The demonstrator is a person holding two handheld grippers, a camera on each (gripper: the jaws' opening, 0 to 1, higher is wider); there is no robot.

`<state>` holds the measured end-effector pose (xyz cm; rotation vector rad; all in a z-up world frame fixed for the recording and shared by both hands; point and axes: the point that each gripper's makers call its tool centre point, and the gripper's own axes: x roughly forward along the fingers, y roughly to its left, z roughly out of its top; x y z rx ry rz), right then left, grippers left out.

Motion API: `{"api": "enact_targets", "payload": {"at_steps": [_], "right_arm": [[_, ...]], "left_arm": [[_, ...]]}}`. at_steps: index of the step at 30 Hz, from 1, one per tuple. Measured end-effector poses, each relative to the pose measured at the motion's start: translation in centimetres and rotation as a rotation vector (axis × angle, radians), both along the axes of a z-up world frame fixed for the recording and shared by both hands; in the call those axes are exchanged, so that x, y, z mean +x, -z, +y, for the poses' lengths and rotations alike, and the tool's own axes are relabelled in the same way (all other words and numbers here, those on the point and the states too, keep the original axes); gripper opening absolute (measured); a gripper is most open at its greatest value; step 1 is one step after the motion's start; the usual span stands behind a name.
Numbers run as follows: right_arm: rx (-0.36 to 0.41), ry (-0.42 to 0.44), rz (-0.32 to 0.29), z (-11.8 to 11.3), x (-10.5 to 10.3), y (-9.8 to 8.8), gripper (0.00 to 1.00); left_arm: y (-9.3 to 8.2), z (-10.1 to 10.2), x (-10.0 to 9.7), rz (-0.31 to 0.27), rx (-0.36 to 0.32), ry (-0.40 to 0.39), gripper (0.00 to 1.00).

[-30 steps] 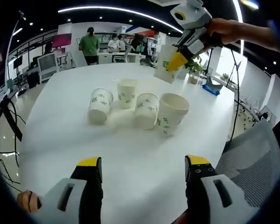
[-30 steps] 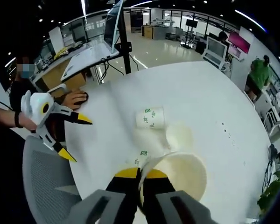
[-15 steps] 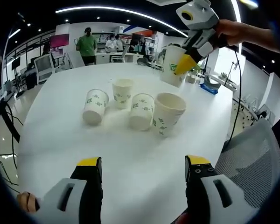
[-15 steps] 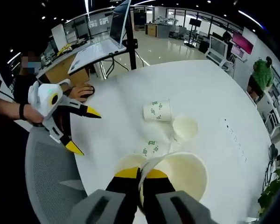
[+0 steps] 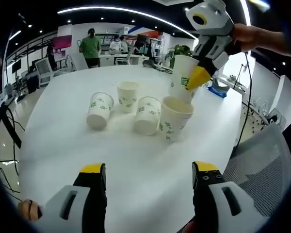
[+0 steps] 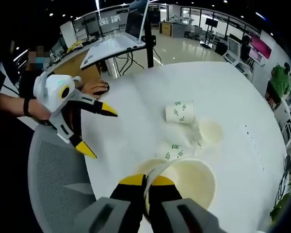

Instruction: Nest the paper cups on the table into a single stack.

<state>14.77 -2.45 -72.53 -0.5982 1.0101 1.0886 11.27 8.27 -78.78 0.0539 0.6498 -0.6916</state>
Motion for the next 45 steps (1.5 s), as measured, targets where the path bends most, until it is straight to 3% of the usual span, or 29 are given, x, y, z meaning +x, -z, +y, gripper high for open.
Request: {"api": "enact_targets", "payload": {"at_steps": [12,25,45], "right_arm": [[-0.03,-0.045,0.018,0.3,0.0,1.3,0.0],[-0.068,-0.07,0.037,0.7,0.1,4.4,0.0],[-0.056,-0.048,0.066,0.9,-0.5,4.4,0.02]], "left_arm": [[-0.1,0.2,0.1,0.003,0.005,-0.001,0.71],[0.1,0.3,0.3,0.008,0.005,-0.006,0.71],[0.9,0.7,0.7,0.014,0.003,-0.012,0.71]]}}
